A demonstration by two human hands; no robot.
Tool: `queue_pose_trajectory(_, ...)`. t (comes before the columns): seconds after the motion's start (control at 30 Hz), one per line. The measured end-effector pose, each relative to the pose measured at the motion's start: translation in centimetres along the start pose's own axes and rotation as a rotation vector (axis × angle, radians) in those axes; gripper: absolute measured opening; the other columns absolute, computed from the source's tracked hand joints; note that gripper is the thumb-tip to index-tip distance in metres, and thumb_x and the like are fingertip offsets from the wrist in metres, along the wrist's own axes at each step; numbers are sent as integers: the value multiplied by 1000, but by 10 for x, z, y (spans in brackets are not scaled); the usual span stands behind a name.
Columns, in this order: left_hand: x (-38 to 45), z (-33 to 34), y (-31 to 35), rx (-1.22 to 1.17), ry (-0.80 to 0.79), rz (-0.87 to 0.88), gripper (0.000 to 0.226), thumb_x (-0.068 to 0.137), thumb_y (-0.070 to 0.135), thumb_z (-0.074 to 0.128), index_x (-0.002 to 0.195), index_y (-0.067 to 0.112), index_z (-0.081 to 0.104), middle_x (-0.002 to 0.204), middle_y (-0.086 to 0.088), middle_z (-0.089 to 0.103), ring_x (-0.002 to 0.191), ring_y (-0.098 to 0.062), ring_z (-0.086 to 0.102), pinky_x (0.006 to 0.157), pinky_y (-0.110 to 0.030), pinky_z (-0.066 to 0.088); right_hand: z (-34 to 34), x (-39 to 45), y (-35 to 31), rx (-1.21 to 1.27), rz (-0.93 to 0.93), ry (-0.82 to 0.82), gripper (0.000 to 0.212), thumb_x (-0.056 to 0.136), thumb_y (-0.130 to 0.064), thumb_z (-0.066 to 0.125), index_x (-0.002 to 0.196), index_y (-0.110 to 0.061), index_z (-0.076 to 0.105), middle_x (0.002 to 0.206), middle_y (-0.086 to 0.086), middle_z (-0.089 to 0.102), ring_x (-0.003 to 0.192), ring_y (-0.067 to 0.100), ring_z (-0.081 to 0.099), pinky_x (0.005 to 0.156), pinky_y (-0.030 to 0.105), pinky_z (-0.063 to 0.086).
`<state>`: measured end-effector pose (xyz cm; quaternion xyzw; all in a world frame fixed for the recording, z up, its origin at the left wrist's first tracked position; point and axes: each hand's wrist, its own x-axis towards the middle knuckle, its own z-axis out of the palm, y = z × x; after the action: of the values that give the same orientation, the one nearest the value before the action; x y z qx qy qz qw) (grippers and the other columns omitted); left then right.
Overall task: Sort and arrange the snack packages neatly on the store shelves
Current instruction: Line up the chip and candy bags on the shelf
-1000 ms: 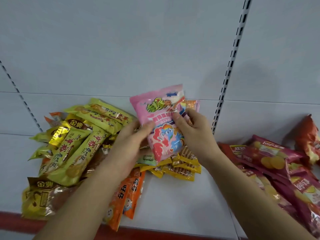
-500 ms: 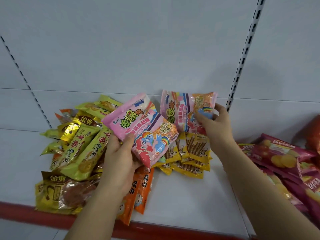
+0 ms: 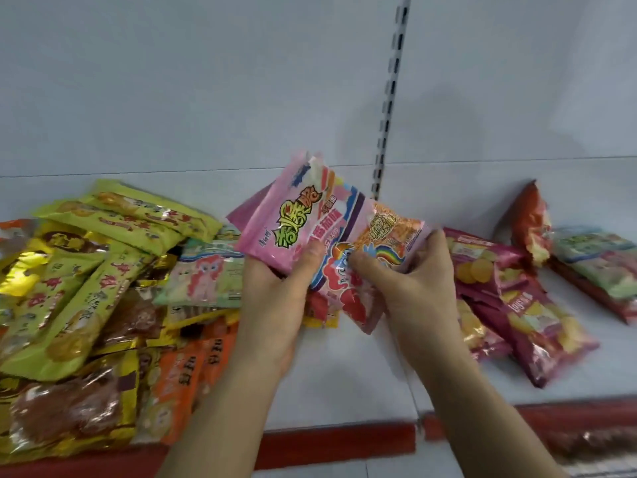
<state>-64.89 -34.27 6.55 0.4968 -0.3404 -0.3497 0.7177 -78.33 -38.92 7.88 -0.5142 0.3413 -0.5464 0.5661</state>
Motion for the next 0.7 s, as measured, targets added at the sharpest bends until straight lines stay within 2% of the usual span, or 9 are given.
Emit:
queue_pose_trajectory(0.1, 0, 28, -12, -22, -68, -16, 45, 91, 22, 73, 134, 26, 59, 121, 0, 73, 109, -26, 72, 92, -56, 56, -45, 0, -17, -158, -125, 85, 66, 78, -15, 85, 130, -27, 46, 112, 6, 68, 92, 18, 75, 74, 35, 63)
queue_pose_trajectory(0.17, -2, 52, -18, -50, -149, -17, 47, 91, 17, 73, 135, 23, 57, 123, -1, 72, 112, -27, 71, 91, -50, 57, -77, 2, -28, -269, -189, 154, 58, 84, -30, 79, 132, -31, 48, 115, 0, 63, 96, 14, 72, 73, 30, 62)
queue_pose_trajectory(0.3, -14, 114, -33, -92, -333, -38, 69, 85, 20, 79, 144, 19, 44, 132, -7, 67, 119, -31, 66, 99, -55, 52, -140, 3, -40, -328, -152, 127, 23, 92, -38, 72, 111, -27, 65, 100, 1, 74, 86, 20, 76, 72, 45, 63)
queue_pose_trajectory(0.37, -25, 146, -42, -125, -363, -70, 69, 84, 20, 79, 143, 21, 44, 132, -7, 67, 118, -31, 67, 98, -56, 52, -172, 1, -44, -306, -168, 206, 14, 92, -32, 73, 103, -25, 67, 92, -3, 75, 81, 19, 76, 68, 39, 62)
queue_pose_trajectory(0.43, -36, 180, -48, -150, -372, -126, 66, 82, 21, 80, 139, 24, 46, 127, -5, 69, 113, -29, 70, 95, -57, 54, -206, 0, -48, -275, -154, 266, 14, 90, -27, 74, 102, -23, 69, 90, -6, 76, 80, 16, 76, 66, 32, 61)
queue_pose_trajectory(0.57, -53, 244, -65, -197, -427, -253, 74, 76, 20, 83, 139, 24, 45, 123, -6, 72, 108, -30, 72, 91, -57, 56, -275, 3, -54, -287, -151, 349, 15, 89, -25, 77, 104, -27, 76, 97, 0, 77, 89, 26, 76, 77, 48, 62)
queue_pose_trajectory(0.7, -60, 299, -96, -119, -436, -254, 86, 74, 17, 88, 143, 33, 40, 124, -5, 71, 108, -27, 72, 91, -56, 57, -333, 6, -55, -263, -115, 433, 18, 92, -20, 73, 109, -24, 74, 94, 0, 78, 82, 23, 77, 66, 41, 63)
